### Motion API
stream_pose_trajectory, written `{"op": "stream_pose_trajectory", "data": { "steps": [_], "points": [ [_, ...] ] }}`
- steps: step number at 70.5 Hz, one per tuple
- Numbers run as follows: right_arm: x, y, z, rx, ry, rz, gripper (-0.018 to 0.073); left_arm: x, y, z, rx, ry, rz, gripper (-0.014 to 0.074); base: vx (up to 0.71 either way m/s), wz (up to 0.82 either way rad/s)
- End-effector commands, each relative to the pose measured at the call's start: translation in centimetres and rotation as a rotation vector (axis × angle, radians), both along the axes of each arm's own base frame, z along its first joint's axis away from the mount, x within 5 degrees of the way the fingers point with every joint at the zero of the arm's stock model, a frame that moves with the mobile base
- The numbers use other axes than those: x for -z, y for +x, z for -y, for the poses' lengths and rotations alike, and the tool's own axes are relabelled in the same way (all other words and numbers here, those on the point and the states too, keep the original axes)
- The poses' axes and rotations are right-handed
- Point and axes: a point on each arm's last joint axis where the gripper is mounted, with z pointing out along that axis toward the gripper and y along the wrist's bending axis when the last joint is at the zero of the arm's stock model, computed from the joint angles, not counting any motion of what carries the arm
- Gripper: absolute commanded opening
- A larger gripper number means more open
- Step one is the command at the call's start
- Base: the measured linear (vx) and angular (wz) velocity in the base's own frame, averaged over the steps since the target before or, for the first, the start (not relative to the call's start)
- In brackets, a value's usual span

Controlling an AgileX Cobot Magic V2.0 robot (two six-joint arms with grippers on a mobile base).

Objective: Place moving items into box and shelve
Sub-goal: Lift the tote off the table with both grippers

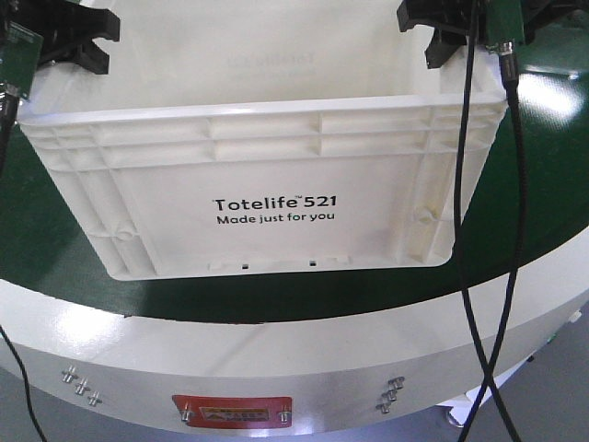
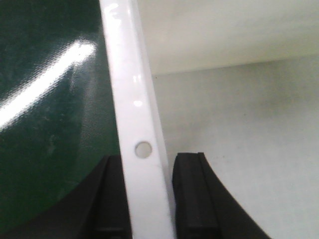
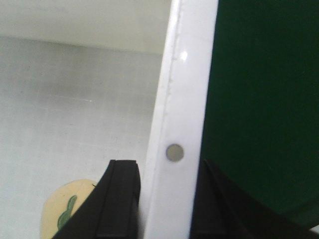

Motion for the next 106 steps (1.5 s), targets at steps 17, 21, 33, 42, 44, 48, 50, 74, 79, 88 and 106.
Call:
{"op": "stream_pose_trajectory", "data": {
  "steps": [17,21,33,42,44,48,50,74,79,88,106],
  "points": [
    [-4.9,-2.2,0.5,-0.025,0.078,0.209,-0.0012,-5.5,-3.1,-0.4,0.012,-0.016,0.243,-0.0020,0.00,0.00],
    [-4.9,-2.2,0.5,-0.025,0.078,0.208,-0.0012,-5.6,-3.2,-0.4,0.011,-0.016,0.247,-0.0020,0.00,0.00],
    [-4.9,-2.2,0.5,-0.024,0.079,0.208,-0.0012,-5.6,-3.2,-0.4,0.011,-0.017,0.251,-0.0020,0.00,0.00],
    [-4.9,-2.3,0.5,-0.025,0.076,0.198,-0.0012,-5.6,-3.2,-0.4,0.010,-0.019,0.254,-0.0020,0.00,0.00],
    [-4.9,-2.3,0.6,-0.024,0.074,0.196,-0.0012,-5.7,-3.2,-0.4,0.010,-0.019,0.256,-0.0020,0.00,0.00],
    [-4.9,-2.3,0.6,-0.023,0.073,0.198,-0.0012,-5.7,-3.2,-0.4,0.010,-0.019,0.256,-0.0020,0.00,0.00],
    [-4.9,-2.3,0.6,-0.022,0.071,0.198,-0.0012,-5.7,-3.2,-0.4,0.010,-0.019,0.256,-0.0020,0.00,0.00],
    [-4.9,-2.3,0.6,-0.022,0.071,0.198,-0.0012,-5.7,-3.2,-0.4,0.010,-0.019,0.255,-0.0018,0.00,0.00],
    [-4.9,-2.3,0.6,-0.022,0.071,0.198,-0.0012,-5.7,-3.2,-0.4,0.010,-0.019,0.255,-0.0018,0.00,0.00],
    [-4.9,-2.3,0.6,-0.022,0.071,0.198,-0.0012,-5.7,-3.2,-0.4,0.010,-0.019,0.255,-0.0017,0.00,0.00],
    [-4.9,-2.3,0.6,-0.023,0.073,0.198,-0.0012,-5.7,-3.2,-0.4,0.010,-0.019,0.255,-0.0017,0.00,0.00]
  ]
}}
